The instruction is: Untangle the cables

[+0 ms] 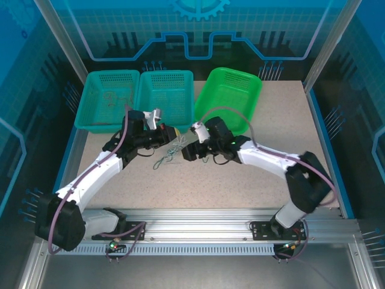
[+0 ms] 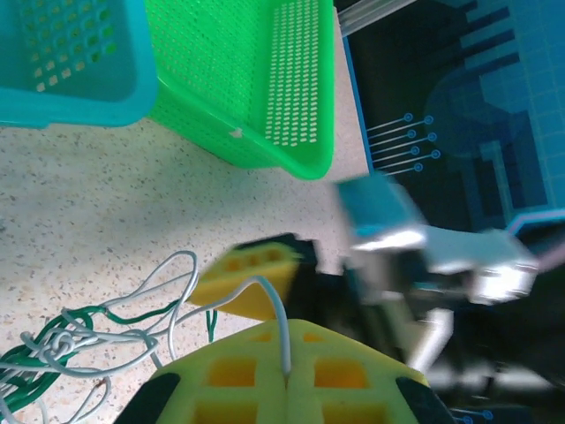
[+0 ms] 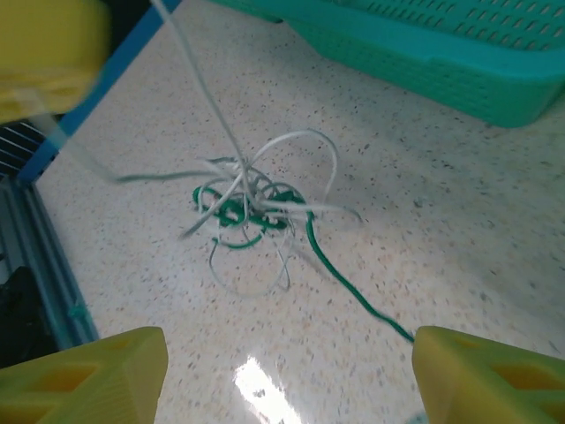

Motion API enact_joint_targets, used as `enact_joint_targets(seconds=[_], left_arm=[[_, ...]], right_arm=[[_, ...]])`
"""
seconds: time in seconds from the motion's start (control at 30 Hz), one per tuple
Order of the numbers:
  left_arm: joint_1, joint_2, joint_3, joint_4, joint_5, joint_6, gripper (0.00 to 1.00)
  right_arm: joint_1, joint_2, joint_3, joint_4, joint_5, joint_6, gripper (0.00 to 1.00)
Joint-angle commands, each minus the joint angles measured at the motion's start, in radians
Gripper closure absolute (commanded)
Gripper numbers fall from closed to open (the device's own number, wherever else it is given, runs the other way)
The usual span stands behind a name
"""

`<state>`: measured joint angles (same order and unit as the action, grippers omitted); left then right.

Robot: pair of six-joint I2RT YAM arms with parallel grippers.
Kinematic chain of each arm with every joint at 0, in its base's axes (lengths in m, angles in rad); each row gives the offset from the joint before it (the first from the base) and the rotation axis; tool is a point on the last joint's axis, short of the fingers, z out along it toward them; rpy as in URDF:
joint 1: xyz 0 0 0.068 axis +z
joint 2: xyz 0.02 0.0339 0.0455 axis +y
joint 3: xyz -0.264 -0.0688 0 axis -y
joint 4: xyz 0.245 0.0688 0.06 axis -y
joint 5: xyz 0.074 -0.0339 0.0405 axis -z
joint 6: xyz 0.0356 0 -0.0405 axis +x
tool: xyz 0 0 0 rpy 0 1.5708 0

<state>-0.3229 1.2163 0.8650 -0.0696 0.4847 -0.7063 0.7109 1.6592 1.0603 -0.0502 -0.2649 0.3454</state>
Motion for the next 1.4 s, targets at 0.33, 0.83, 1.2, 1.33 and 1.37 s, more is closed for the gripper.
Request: enact_joint_targets(seconds=[0.33,0.83,1.2,1.33,1.37], left_arm=[[0.105,-0.211,0.075,-0.149,-0.014,0.026,1.00],[0.732,-0.313,0.127,-0.380,0.078,0.008,1.00],[0.795,-0.276,0.078,-0.373,0.089,0.055,1.00],[0.793,-0.288,0.096,-0.363,0.115,0.091,1.00],[0.789,-0.291,0.100,-0.342,0.140,0.085,1.00]], right_arm=[[0.013,0.121,-0.002,0.058,0.031,0.010,1.00],[-0.159,-0.158,-0.348,-0.217,0.220,0.136,1.00],[-0.283,-0.481,-0.488,-0.400,0.353,0.195,1.00],[-0.281,-0.530,-0.493,-0.381,0.276,0.171,1.00],[-0.278,-0.530,-0.489,-0.370,0.246,0.162,1.00]])
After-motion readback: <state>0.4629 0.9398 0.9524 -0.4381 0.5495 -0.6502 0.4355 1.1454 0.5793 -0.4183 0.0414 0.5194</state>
